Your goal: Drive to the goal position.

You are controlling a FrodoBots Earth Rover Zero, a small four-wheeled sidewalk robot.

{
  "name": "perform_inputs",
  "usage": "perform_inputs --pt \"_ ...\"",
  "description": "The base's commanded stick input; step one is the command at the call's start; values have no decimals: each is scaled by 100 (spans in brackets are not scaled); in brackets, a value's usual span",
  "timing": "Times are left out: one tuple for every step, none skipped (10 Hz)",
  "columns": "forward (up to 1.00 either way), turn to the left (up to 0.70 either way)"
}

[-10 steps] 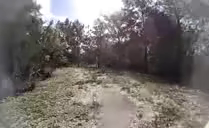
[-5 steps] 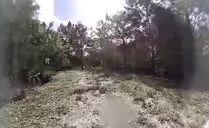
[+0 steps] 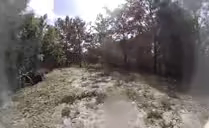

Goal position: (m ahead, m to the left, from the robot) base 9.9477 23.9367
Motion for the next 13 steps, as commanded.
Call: perform_inputs --pt "85 28" --pt "85 34" --pt "85 34" --pt "85 23" --pt "85 6" --pt "85 0" --pt "85 0" --pt "85 0" --pt "85 2" --pt "85 24" --pt "85 32" --pt "85 34" --pt "85 13"
